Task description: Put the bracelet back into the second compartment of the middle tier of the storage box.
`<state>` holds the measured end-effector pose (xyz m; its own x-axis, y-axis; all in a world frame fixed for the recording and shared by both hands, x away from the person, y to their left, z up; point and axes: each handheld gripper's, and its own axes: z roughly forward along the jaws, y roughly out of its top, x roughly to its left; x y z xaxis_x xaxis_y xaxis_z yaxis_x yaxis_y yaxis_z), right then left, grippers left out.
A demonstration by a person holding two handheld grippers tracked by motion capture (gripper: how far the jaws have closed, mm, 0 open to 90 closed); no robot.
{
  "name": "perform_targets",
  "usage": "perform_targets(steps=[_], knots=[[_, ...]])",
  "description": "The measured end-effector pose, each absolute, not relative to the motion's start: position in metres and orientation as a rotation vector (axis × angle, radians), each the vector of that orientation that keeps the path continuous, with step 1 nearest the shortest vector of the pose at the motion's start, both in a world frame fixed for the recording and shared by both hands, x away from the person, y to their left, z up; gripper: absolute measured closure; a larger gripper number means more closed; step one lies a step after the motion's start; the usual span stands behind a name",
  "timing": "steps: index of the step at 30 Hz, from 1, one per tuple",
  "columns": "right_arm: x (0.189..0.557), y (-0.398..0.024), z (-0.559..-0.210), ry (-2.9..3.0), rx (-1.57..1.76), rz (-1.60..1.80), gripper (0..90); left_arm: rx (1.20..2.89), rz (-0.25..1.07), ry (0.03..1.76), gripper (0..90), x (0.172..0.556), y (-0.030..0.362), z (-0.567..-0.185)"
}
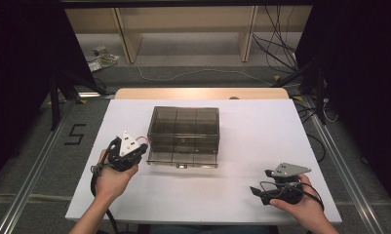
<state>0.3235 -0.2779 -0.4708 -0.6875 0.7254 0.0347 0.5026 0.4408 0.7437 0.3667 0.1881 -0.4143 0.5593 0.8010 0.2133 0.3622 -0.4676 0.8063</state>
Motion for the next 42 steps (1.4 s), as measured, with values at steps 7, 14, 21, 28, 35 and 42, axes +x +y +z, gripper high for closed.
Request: perform_targets(steps=[7, 14, 21, 28, 35, 42], knots=[[0.324, -0.278, -0.471, 2.408, 1.058, 1.095, 16.8, 2.068, 0.763, 0.915, 87.8, 0.367, 0.185, -0.413], [0.324, -0.278, -0.471, 2.408, 1.056, 1.095, 16.8, 2.070, 0.762, 0.905, 87.7, 0.366, 0.180, -0.415], [0.323, -0.278, -0.471, 2.407, 1.058, 1.096, 16.8, 2.076, 0.760, 0.896, 87.7, 0.366, 0.178, -0.415], [0.323, -0.278, -0.471, 2.408, 1.056, 1.095, 16.8, 2.089, 0.756, 0.882, 87.7, 0.365, 0.174, -0.415], [0.323, -0.278, -0.471, 2.408, 1.056, 1.095, 16.8, 2.096, 0.753, 0.871, 87.7, 0.364, 0.171, -0.414], [0.323, -0.278, -0.471, 2.407, 1.056, 1.095, 16.8, 2.100, 0.748, 0.861, 87.8, 0.364, 0.167, -0.415]])
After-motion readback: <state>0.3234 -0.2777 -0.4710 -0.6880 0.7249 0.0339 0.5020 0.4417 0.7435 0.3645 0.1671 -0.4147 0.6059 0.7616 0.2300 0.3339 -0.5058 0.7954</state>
